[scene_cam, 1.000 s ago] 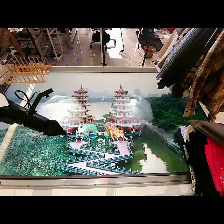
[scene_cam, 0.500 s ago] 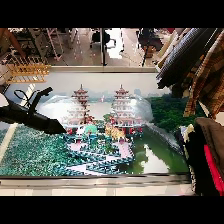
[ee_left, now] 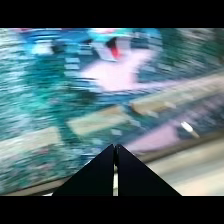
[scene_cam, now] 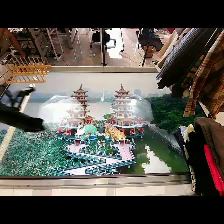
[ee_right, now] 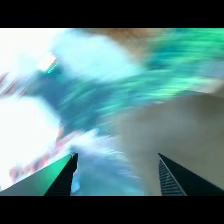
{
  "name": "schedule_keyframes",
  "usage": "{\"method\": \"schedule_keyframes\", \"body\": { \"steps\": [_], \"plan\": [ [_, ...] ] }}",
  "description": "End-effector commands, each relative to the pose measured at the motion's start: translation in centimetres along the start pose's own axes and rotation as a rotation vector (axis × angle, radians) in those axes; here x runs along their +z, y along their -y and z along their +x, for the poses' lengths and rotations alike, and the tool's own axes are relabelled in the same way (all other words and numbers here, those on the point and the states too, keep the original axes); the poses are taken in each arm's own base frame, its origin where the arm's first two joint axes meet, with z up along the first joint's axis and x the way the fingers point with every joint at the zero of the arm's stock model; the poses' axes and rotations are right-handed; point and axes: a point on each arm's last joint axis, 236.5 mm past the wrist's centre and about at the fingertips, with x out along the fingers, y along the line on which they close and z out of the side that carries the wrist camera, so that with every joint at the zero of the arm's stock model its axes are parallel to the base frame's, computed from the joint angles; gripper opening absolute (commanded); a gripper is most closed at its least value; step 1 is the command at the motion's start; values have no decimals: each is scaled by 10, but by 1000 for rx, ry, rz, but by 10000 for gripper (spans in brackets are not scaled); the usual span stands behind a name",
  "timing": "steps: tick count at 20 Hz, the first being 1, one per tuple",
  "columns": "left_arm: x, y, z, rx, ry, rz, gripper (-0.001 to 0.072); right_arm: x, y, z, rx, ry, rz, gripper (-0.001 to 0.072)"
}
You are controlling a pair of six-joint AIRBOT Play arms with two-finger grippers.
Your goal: Fold the clothes and pants, and hang the long-sleeved shirts on hangers.
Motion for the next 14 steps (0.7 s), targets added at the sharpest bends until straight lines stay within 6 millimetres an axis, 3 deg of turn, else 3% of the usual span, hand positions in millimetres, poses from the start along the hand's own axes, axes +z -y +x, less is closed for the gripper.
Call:
{"method": "schedule_keyframes", "body": {
  "steps": [1,3,5,6,7,9,10,12,14],
  "plan": [
    [4,-101,-55,368,169,-160,7,-63,-100,74,82,-208,-329,562],
    [18,-120,-86,430,319,-192,7,-107,-128,112,77,-292,-476,561],
    [30,-128,-106,470,420,-190,7,-124,-152,141,87,-279,-574,560],
    [30,-127,-108,472,423,-188,7,-120,-165,153,95,-230,-605,557],
    [30,-126,-109,472,427,-187,7,-109,-178,161,107,-163,-617,456],
    [30,-126,-109,472,427,-187,7,-76,-197,167,121,5,-616,87],
    [30,-126,-109,472,427,-187,7,-58,-204,166,125,86,-609,17],
    [30,-126,-109,472,427,-187,7,-28,-213,161,123,224,-600,14],
    [30,-126,-109,472,427,-187,7,-12,-217,156,124,297,-592,14]
  ]
}}
